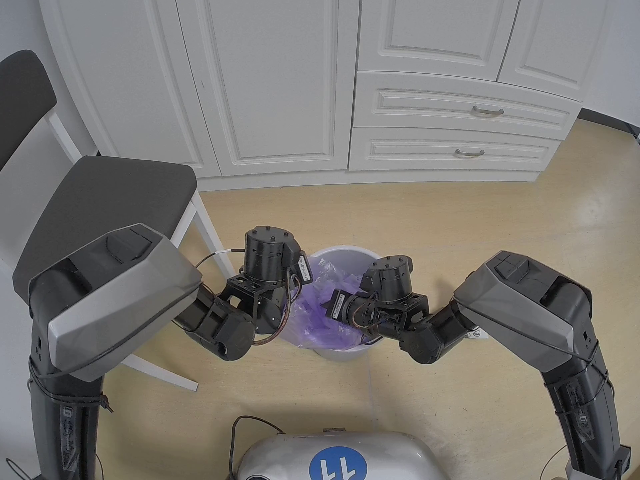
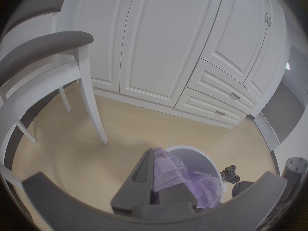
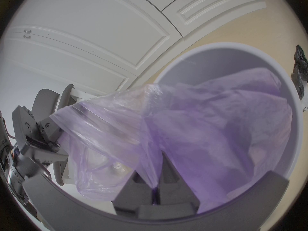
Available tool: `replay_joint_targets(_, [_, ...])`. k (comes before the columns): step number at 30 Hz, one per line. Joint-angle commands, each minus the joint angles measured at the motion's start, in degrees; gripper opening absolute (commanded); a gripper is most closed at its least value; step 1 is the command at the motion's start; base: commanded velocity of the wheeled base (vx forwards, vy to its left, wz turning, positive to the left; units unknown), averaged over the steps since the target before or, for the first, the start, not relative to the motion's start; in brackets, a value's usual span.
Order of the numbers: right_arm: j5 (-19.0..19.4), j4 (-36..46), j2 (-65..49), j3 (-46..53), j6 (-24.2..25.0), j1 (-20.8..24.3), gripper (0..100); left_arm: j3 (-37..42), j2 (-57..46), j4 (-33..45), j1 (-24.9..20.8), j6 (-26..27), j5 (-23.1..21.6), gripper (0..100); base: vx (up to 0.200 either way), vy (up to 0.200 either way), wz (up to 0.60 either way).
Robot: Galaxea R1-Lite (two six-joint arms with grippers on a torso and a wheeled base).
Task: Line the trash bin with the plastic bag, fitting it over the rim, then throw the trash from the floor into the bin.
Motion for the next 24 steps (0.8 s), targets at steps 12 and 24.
replay_joint_targets(12, [2.1,3.0,-14.5,6.7,-14.5,-11.5,0,-18.2,11.0,8.3,-2.6,1.8,-0.1,0,0.0,0.0,0.0])
replay_joint_targets(24, [3.1,10.8,-21.6,13.0,-31.4,-17.4,0,-43.8,22.5,24.5,-5.9,1.8,-0.1,0,0.0,0.0,0.0])
